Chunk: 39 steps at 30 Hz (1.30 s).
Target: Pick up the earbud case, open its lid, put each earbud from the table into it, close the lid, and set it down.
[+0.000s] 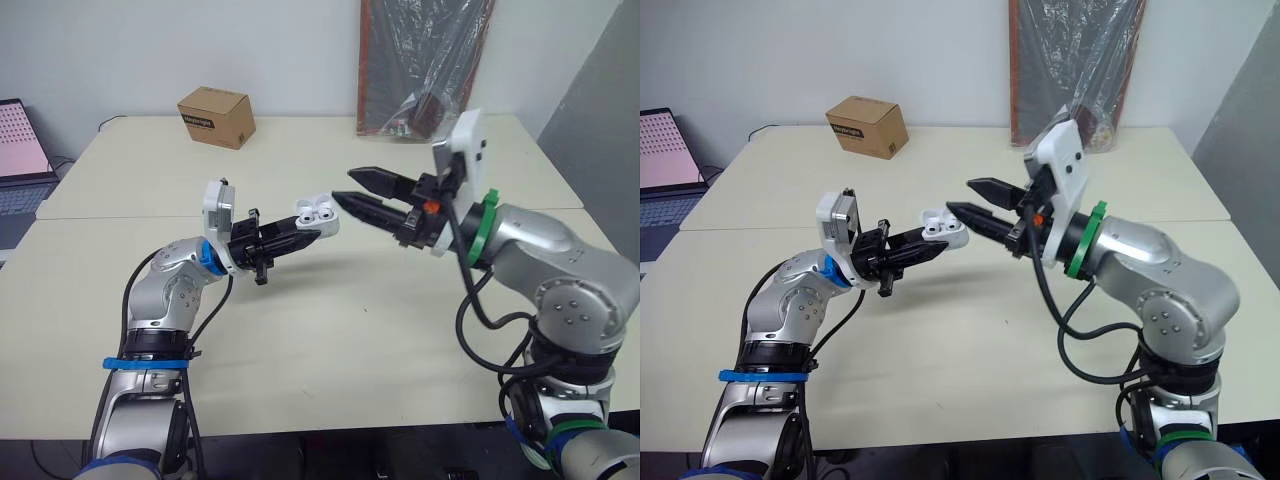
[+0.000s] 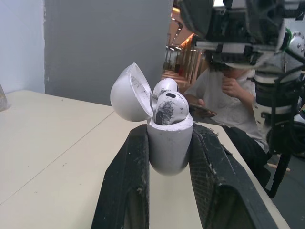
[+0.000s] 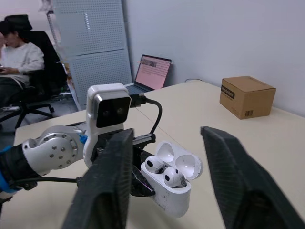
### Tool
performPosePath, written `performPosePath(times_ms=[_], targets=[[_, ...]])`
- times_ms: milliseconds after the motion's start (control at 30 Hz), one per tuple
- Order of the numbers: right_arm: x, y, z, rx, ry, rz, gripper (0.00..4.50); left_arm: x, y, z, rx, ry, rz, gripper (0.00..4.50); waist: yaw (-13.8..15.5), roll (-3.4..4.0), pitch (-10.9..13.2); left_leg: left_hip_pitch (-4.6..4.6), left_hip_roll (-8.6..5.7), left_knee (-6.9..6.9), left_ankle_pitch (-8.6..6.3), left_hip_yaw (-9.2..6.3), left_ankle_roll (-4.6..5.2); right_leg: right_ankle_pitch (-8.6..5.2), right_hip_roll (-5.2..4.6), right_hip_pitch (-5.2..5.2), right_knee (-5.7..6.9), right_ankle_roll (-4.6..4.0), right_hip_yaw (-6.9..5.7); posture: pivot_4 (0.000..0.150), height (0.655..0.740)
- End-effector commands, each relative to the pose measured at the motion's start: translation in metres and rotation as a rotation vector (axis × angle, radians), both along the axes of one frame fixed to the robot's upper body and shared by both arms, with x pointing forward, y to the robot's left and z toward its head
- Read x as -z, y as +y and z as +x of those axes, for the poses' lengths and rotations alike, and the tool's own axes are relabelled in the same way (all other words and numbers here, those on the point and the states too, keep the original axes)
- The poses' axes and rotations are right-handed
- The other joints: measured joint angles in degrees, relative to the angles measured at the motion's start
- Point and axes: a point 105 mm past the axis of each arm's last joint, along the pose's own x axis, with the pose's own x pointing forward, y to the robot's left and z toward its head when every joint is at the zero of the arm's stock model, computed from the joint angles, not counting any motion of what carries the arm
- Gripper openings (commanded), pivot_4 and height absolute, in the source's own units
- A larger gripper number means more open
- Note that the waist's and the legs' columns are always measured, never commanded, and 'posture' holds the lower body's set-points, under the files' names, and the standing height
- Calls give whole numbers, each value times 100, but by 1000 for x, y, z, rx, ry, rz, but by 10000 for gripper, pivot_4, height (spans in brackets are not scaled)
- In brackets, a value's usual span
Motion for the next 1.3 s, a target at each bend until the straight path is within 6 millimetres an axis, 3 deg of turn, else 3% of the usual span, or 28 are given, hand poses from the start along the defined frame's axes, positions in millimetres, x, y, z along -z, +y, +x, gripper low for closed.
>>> performPosePath(times_ms=[33, 100, 233, 333, 767, 1300], targets=[[7, -3, 21, 44, 18, -97, 6472, -10, -1, -8, 67, -22, 10, 8568, -5, 0, 0, 2, 0, 0, 0, 1, 0, -2, 0, 0, 1, 3, 0, 1500, 7400], [17, -2, 30, 45, 28, -161, 154, -11, -2, -11, 93, -15, 19, 8568, -11, 0, 0, 3, 0, -1, 0, 1, 0, -10, 1, 1, 1, 16, 1, 1500, 7400], [43, 10, 43, -2, 42, -311, 154, -10, -3, -16, 133, 1, 42, 8568, -11, 2, 1, -3, 0, -1, 0, 3, 0, -10, 1, -4, -1, 16, 3, 1500, 7400], [51, 16, 47, -26, 28, -358, 154, -10, -3, -18, 140, 7, 48, 8568, -11, 2, 1, -6, 0, -2, 0, 4, 0, 0, 1, -7, -2, -1, 3, 1500, 7400], [25, 44, 32, -149, -79, -276, 154, 1, -1, -18, 133, 61, 81, 8568, -7, 2, 1, -13, 0, 0, 0, 0, 0, 3, 0, -12, -1, -6, -1, 1500, 7400], [34, 42, 16, -171, -53, -301, 154, -7, 0, -8, 78, 61, 33, 8568, 0, 2, 2, -13, 0, 0, 0, -2, 0, 4, 0, -12, 0, -7, -2, 1500, 7400]])
